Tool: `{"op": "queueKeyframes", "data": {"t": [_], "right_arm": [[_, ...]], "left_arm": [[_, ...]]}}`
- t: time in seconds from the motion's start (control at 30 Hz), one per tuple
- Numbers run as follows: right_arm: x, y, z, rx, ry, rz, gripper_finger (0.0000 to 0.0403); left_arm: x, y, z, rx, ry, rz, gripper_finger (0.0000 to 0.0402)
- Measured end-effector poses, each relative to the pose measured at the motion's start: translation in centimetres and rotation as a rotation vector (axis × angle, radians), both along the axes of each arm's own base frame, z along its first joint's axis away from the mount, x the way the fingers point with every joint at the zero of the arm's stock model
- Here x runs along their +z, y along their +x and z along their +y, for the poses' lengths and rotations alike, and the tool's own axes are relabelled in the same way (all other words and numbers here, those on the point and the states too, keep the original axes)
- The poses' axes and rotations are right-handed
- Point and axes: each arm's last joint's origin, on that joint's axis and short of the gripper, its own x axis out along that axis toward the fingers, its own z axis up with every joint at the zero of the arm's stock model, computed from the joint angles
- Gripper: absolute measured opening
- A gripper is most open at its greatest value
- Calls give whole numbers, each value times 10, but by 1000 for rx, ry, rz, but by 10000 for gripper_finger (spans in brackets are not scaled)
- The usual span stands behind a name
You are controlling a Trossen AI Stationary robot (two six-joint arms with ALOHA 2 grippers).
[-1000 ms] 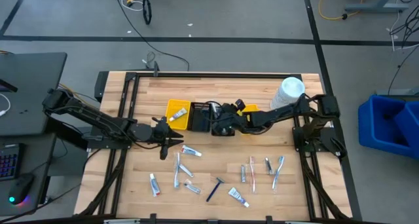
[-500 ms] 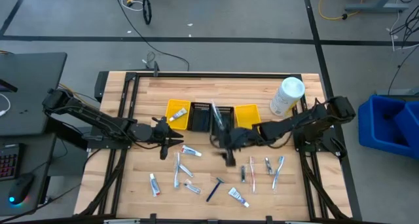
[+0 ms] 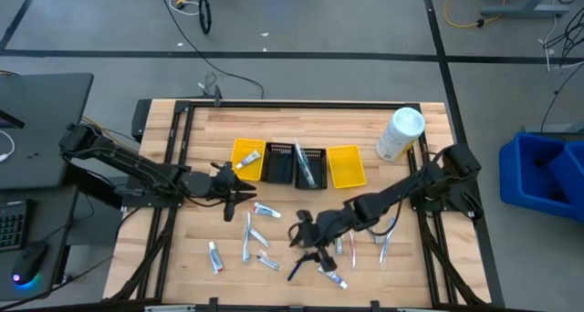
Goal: Pick & Place Travel size toiletries
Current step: Put the blue razor into the left black bin
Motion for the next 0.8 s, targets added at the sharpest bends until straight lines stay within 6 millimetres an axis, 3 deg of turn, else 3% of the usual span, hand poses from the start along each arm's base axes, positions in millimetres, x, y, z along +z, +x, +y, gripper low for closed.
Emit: {"op": "queueKeyframes", "data": {"t": [0.2, 0.47, 0.8], "right_arm": [[-13, 14, 28, 31, -128, 137, 234], [-59, 21, 46, 40, -175, 202, 218], [-94, 24, 47, 42, -266, 236, 201]], "left_arm": [[1, 0, 0, -2, -5, -8, 109], [1, 0, 0, -9, -10, -12, 109], [2, 1, -1, -14, -26, -25, 109]]}}
